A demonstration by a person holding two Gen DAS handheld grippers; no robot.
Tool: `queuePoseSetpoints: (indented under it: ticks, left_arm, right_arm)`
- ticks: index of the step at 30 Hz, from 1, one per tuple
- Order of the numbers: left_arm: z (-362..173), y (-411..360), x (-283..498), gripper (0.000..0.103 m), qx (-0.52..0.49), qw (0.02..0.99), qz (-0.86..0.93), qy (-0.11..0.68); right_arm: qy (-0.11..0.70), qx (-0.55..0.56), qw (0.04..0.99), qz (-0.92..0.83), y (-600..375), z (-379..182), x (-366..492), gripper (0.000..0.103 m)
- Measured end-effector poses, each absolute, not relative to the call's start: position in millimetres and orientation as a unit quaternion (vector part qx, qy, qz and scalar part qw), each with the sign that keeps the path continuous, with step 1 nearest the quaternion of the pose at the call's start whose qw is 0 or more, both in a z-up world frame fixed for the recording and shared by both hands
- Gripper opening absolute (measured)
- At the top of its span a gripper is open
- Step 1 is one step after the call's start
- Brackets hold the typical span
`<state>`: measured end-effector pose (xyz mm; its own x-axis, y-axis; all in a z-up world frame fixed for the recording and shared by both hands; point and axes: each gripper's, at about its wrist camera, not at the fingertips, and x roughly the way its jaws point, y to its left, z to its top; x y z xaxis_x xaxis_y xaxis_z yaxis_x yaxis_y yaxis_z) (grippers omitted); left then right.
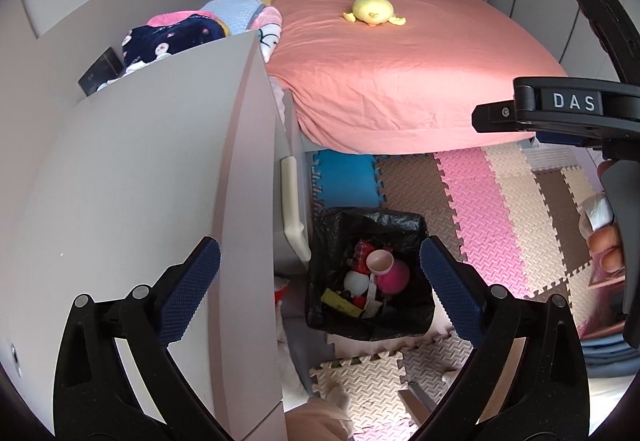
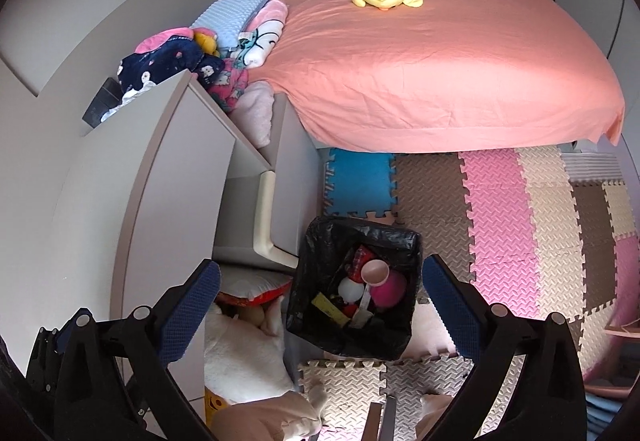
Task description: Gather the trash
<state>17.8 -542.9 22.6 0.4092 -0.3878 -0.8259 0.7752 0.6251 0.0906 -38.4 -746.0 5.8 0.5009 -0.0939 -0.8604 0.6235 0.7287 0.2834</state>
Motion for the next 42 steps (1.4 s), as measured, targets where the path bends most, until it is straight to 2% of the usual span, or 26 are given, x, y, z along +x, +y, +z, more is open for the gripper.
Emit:
queuePoseSetpoints:
  ticks: [11, 23, 34, 42]
  left_arm:
    - [53, -479, 26, 0.097, 0.213, 0.829, -0.332, 0.396]
    - [86, -328, 42, 0.097, 0.137, 0.879, -0.239, 0.390]
    - [77, -169, 31, 0.097, 0.087, 0.899, -0.131, 0.410]
    - [57, -80, 14, 0.097, 0.056, 0.899, -0.063, 0.430]
  right_arm:
    - [0.433, 0.258, 0.849, -0.161, -673, 46, -17, 0.100]
    - [0.448, 0.195, 0.872, -0.034, -517, 74, 22, 0.100]
    - [0.477, 0.133, 0.867, 0.058, -367, 61, 33, 0.100]
    - [0.483, 0.107, 0.866, 0.070, -289, 39, 14, 0.100]
